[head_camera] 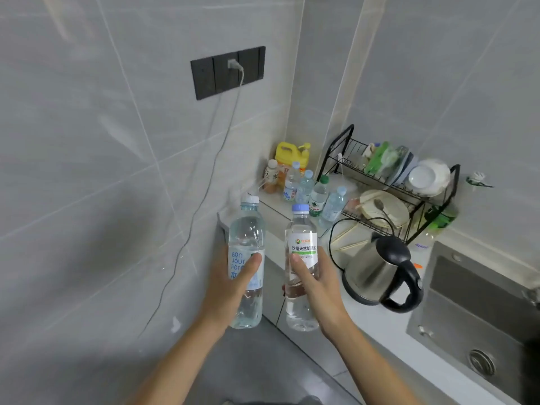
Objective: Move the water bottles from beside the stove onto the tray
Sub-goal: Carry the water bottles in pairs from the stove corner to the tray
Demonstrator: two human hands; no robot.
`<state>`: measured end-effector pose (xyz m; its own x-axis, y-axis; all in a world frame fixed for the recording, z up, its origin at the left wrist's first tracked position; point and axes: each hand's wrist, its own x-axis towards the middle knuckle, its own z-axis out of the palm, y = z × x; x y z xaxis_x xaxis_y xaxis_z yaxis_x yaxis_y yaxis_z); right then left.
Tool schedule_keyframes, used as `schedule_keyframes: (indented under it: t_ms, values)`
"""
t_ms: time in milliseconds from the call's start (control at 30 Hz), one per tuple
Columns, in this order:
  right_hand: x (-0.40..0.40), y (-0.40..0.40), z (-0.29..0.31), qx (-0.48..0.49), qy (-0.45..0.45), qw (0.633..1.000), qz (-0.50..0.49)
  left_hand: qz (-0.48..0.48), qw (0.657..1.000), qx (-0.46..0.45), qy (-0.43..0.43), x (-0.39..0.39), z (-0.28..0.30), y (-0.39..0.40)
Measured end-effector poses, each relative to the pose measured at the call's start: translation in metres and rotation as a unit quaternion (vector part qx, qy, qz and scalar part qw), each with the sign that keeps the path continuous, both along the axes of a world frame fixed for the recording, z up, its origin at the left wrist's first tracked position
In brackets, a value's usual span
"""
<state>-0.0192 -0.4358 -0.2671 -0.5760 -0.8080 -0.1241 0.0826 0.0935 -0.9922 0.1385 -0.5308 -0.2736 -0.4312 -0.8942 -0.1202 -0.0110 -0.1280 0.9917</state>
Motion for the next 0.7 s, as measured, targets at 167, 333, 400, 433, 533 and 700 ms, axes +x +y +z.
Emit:
schedule_keyframes:
  t_ms: [167,333,400,433,533,700]
  values:
    - [-0.054,-0.053,-0.014,0.002,-0.011,1.000,-0.008,-0.028,0.999,-0.006,-0.020,-0.060,-0.008,-0.059]
    - [-0.123,-0.104,-0.029,-0.003,-0.021,0.999,-0.026,-0.028,0.998,-0.010,-0.049,-0.127,-0.018,-0.114]
    - [-0.149,-0.120,-0.033,-0.001,-0.021,0.999,-0.030,-0.030,0.998,-0.014,-0.061,-0.151,-0.020,-0.133]
    - [-0.161,-0.128,-0.035,0.001,-0.017,0.999,-0.031,-0.034,0.997,-0.021,-0.066,-0.162,-0.020,-0.141]
    - [-0.191,-0.147,-0.042,0.016,-0.005,0.999,-0.040,-0.056,0.994,-0.033,-0.084,-0.192,-0.018,-0.165]
    - [-0.225,-0.167,-0.051,0.029,-0.008,0.996,-0.088,-0.108,0.985,-0.055,-0.119,-0.231,-0.024,-0.207]
